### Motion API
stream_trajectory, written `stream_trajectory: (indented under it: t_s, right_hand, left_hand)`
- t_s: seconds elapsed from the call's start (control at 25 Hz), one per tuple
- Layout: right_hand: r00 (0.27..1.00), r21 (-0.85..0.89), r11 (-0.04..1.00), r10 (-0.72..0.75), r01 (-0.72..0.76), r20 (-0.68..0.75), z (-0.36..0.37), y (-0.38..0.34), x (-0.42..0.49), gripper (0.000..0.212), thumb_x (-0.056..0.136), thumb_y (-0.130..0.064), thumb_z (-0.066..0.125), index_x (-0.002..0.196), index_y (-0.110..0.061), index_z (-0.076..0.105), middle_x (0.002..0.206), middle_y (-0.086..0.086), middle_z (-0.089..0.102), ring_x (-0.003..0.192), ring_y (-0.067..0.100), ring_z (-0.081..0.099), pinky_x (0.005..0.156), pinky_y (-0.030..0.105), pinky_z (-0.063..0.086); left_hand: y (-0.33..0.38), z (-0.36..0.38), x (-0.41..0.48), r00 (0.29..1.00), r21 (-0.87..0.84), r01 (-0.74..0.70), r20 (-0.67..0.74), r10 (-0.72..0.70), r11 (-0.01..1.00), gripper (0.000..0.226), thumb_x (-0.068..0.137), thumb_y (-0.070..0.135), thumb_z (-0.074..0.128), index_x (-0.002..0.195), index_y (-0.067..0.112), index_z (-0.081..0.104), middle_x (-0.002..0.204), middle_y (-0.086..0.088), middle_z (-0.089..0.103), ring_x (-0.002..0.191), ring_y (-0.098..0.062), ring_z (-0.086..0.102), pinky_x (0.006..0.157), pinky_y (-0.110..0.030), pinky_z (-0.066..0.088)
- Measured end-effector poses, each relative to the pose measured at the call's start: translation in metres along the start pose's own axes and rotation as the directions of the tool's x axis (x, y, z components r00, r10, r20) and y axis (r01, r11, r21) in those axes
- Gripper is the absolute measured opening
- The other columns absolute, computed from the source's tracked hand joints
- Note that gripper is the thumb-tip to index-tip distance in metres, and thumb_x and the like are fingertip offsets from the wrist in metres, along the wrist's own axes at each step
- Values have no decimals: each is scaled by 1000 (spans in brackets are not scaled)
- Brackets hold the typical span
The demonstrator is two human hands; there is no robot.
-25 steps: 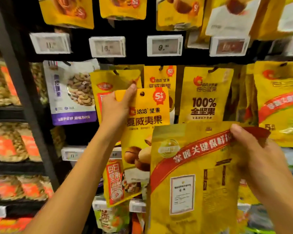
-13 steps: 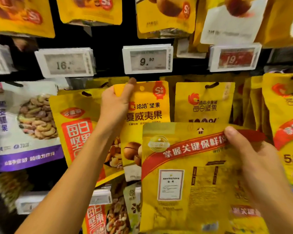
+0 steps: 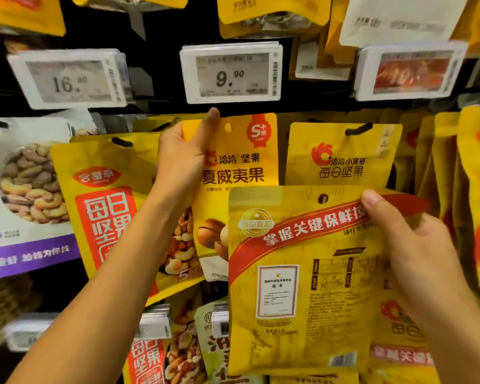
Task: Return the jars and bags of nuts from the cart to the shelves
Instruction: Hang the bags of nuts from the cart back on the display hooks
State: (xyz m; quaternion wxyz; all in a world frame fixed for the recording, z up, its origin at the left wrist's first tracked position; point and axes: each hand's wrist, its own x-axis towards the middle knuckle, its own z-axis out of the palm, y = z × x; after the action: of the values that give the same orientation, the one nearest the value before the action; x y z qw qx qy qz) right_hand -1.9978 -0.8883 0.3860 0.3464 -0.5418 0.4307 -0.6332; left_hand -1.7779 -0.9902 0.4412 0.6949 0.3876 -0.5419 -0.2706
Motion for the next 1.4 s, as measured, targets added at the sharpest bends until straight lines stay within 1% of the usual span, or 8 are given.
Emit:
stream_trajectory:
  t_s: [0.32, 0.68, 0.76, 0.88, 0.96, 1.04, 1.16, 1.4]
  right_hand:
    - [999, 62, 998, -15, 12, 52, 11, 5, 16, 26, 65, -55, 59, 76, -36, 73, 82, -3, 75, 76, 12, 72, 56, 17, 55]
    - [997, 102, 995, -24, 16, 76, 18, 5, 18, 21, 68, -50, 59, 73, -36, 73, 79, -3, 75, 74, 12, 72, 55, 17, 54]
    - [996, 110, 994, -22, 12, 85, 19, 5, 18, 20, 69, -50, 59, 73, -37, 73, 80, -3, 75, 75, 12, 72, 57, 17, 55]
    - [995, 122, 993, -19, 7, 96, 19, 5, 20, 19, 70, -49, 58, 71, -37, 73, 80, -3, 75, 76, 12, 72, 57, 17, 55]
    - [994, 120, 993, -17, 4, 111, 20, 5, 21, 18, 70, -50, 58, 69, -38, 72, 79, -5, 75, 74, 10, 72, 56, 16, 54]
    - [989, 159, 987, -28, 5, 143, 23, 4, 23, 17, 72, -48, 58, 69, -39, 72, 79, -7, 75, 75, 9, 72, 55, 15, 53]
    - [968, 233, 972, -58, -1, 246, 33, 3, 24, 15, 73, -47, 59, 71, -40, 73, 82, -7, 75, 78, 9, 72, 59, 17, 54]
    - [917, 173, 984, -100, 34, 385, 78, -2, 10, 18, 87, -36, 57, 79, -22, 65, 72, -15, 72, 69, -7, 66, 53, 4, 45]
  left_hand:
    - [2, 1, 7, 995, 69, -99, 11, 98, 993, 30, 87, 42, 62, 65, 23, 51, 65, -3, 61, 61, -18, 63, 56, -32, 55]
    - [-22, 17, 32, 995, 247, -83, -41, 96, 966, 47, 93, 26, 58, 52, 19, 37, 32, 13, 44, 32, 3, 42, 41, -10, 28]
    - [-21, 17, 29, 994, 289, -85, -35, 99, 954, 42, 92, 28, 58, 55, 17, 41, 40, 13, 46, 37, 4, 43, 42, -10, 28]
    - [-18, -6, 1, 951, 516, -194, -109, 289, 834, 23, 92, 36, 56, 98, 13, 56, 88, 4, 57, 76, -1, 57, 69, -13, 44]
    - [-16, -27, -33, 945, 372, -236, -127, 301, 898, 24, 92, 40, 49, 97, 20, 62, 92, 4, 64, 84, -9, 60, 74, -25, 51]
    - [-9, -42, -70, 997, 67, -75, 40, 72, 995, 35, 87, 50, 45, 78, 27, 70, 74, 10, 68, 71, -3, 62, 63, -21, 50]
    - [-2, -48, -116, 944, 82, -85, 326, 54, 993, 12, 77, 42, 68, 86, 35, 72, 81, 18, 71, 74, 1, 66, 62, -12, 50]
    - [10, -66, -154, 992, -25, 80, -94, -82, 996, 16, 69, 27, 72, 84, 33, 75, 85, 4, 75, 78, -16, 73, 63, -23, 56]
